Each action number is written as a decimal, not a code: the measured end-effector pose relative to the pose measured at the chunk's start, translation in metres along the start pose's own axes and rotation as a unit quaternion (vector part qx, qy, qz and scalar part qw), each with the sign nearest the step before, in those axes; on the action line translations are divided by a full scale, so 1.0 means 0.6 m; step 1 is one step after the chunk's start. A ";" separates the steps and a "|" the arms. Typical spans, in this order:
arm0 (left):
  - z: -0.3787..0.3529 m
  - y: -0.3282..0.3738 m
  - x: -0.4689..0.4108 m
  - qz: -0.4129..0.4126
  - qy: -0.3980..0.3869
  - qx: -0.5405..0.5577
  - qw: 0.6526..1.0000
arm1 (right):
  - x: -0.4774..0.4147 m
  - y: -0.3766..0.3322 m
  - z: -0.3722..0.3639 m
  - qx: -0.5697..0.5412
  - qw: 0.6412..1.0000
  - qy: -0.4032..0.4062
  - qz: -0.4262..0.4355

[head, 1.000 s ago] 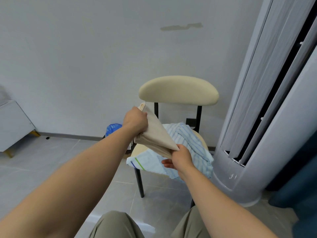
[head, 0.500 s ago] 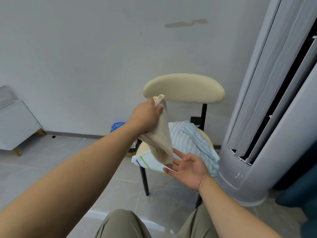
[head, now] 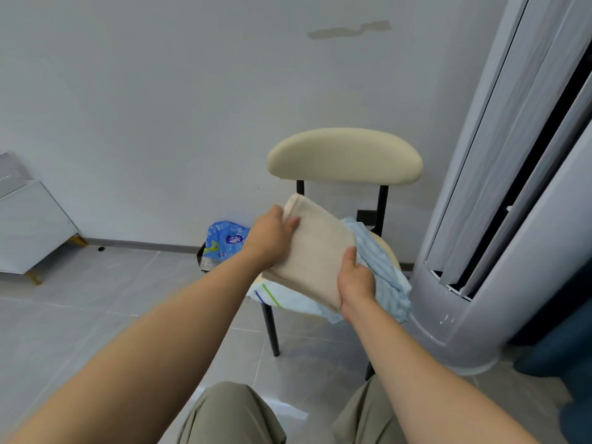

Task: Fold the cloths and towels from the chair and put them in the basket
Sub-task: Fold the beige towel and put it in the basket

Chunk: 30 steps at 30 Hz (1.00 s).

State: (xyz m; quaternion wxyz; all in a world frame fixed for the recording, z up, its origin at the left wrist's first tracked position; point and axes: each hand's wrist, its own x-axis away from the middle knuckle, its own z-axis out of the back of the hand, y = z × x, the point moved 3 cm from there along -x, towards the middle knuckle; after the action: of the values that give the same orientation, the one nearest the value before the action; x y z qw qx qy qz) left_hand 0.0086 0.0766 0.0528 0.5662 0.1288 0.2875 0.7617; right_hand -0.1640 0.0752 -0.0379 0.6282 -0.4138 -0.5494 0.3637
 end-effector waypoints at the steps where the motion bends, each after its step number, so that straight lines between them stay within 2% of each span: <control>1: -0.009 -0.016 0.002 0.030 0.004 0.028 0.999 | -0.005 -0.008 0.004 0.033 0.999 0.012 0.034; 4: -0.035 -0.045 0.013 0.081 0.004 0.110 0.991 | -0.020 -0.018 0.011 0.106 0.988 0.038 0.107; 6: -0.050 -0.054 0.016 0.097 0.004 0.158 0.983 | -0.027 -0.016 0.013 0.110 0.986 0.024 0.122; 9: -0.067 -0.072 0.011 0.103 0.014 0.207 0.973 | -0.047 -0.009 0.015 0.092 0.990 -0.043 0.093; 11: -0.078 -0.087 0.003 0.103 0.013 0.243 0.964 | -0.069 -0.004 0.015 0.046 0.995 -0.081 0.038; 13: -0.095 -0.101 -0.007 0.107 -0.002 0.289 0.951 | -0.098 -0.004 0.013 -0.005 0.995 -0.103 0.002; 15: -0.114 -0.109 -0.019 0.119 -0.023 0.336 0.934 | -0.131 -0.013 0.005 -0.004 0.994 -0.112 0.001; 18: -0.146 -0.127 -0.055 0.143 -0.050 0.387 0.909 | -0.190 -0.028 -0.020 0.038 0.995 -0.092 0.016; 22: -0.172 -0.142 -0.124 0.181 -0.088 0.437 0.877 | -0.248 -0.058 -0.055 0.109 0.988 -0.046 0.098; 26: -0.125 -0.112 -0.172 0.195 -0.066 0.426 0.881 | -0.249 -0.128 -0.075 0.152 0.977 -0.012 0.148; 30: 0.013 -0.030 -0.196 0.194 -0.020 0.419 0.887 | -0.186 -0.268 -0.089 0.177 0.971 -0.018 0.158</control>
State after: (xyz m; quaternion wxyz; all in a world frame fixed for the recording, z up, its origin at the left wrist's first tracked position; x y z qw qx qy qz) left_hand 0.0649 -0.0279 0.0637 0.3062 0.4223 0.5383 0.6619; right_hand -0.1252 -0.0961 0.0637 0.6159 -0.3707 -0.4151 0.5576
